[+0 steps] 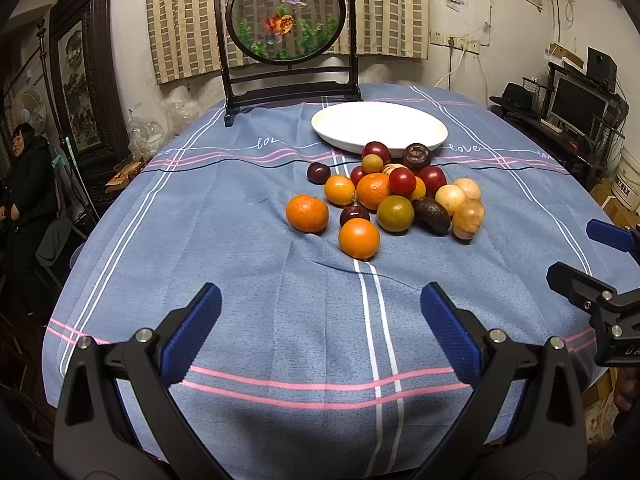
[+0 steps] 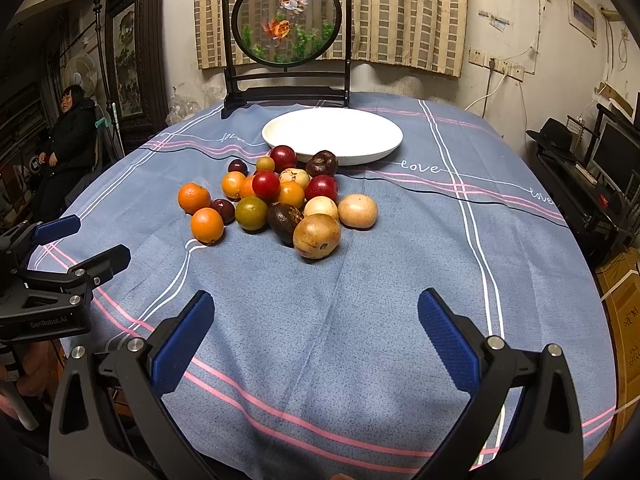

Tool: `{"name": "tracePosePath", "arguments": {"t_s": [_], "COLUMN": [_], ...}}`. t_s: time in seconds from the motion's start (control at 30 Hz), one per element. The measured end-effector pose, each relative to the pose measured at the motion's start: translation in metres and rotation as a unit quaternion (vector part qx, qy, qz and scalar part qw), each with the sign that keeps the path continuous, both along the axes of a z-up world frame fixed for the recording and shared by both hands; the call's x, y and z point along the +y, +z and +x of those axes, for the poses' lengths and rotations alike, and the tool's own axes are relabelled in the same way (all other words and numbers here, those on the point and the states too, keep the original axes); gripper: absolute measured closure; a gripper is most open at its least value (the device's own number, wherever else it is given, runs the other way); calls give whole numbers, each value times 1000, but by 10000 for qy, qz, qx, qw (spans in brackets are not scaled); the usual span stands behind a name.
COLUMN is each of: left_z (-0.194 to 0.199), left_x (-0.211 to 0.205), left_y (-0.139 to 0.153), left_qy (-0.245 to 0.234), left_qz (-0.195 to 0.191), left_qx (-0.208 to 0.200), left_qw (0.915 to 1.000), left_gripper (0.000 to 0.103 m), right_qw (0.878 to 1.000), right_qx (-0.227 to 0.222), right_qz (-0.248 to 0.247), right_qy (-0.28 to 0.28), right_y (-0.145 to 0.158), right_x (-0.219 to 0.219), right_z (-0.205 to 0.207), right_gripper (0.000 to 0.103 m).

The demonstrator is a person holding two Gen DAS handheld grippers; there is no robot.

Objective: Organize fruits

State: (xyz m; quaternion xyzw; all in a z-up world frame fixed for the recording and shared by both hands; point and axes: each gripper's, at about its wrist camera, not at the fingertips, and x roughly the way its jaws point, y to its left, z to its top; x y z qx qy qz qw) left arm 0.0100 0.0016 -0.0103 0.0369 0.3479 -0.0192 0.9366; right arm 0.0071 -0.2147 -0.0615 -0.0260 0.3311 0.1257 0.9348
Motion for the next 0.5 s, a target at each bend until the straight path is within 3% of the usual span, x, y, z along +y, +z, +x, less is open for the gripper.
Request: {"name": "tracePosePath", "arguments": {"t_s": [0.5], "left_z": [9], "left_x": [1], "left_y": [-3], "left_qy": [-27], "left_qz": [-20], "left_qx": [100], "left_qw": [9999], "left_gripper": [2], "right_qw": [9999], "right_qx": [108], "right_qz": [-29], "right_qy": [4], "right_y": [1], "right_x": [-1], "right_z": [8], "right_gripper": [1]}}
